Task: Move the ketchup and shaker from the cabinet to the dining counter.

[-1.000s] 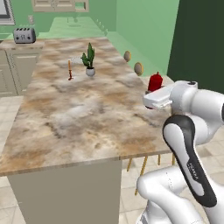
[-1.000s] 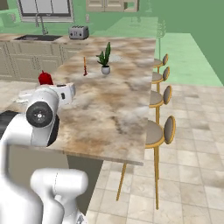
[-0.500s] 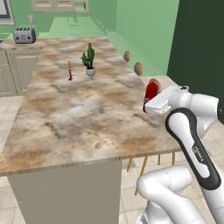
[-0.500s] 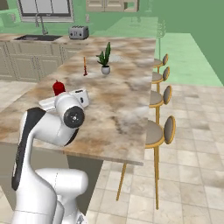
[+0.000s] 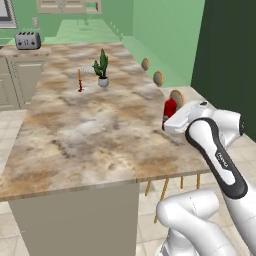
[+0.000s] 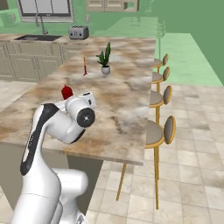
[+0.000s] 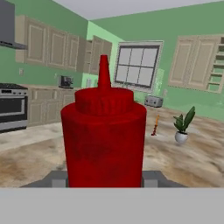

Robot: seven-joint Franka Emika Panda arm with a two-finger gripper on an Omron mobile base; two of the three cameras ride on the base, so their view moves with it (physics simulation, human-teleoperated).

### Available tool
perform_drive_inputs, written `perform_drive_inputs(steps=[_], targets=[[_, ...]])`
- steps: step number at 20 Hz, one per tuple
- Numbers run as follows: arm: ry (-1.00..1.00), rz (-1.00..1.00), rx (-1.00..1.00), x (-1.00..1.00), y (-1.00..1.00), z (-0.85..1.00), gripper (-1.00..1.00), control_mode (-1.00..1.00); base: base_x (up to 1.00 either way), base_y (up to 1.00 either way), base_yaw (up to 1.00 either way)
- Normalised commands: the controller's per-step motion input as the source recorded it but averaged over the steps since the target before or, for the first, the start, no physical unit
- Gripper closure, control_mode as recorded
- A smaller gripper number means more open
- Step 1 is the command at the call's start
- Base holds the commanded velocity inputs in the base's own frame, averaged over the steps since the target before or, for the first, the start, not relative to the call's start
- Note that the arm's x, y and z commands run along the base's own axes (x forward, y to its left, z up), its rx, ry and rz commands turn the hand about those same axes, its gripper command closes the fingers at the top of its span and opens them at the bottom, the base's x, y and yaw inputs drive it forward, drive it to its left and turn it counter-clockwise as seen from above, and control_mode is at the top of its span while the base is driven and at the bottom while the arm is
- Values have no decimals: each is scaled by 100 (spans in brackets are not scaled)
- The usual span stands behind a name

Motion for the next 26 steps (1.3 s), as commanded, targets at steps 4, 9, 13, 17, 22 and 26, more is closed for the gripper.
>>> perform_drive_inputs(steps=[4,9,13,17,22,26], targets=[[1,4,0,43,-26,-38,100,-100,0,0,0],[3,5,0,31,-17,-34,100,-100,0,0,0],[11,6,0,25,-8,-22,100,-100,0,0,0],[9,6,-4,20,-5,-33,100,-100,0,0,0],[2,4,-4,16,-3,-40,100,-100,0,0,0],[0,3,0,11,-12,-36,100,-100,0,0,0]])
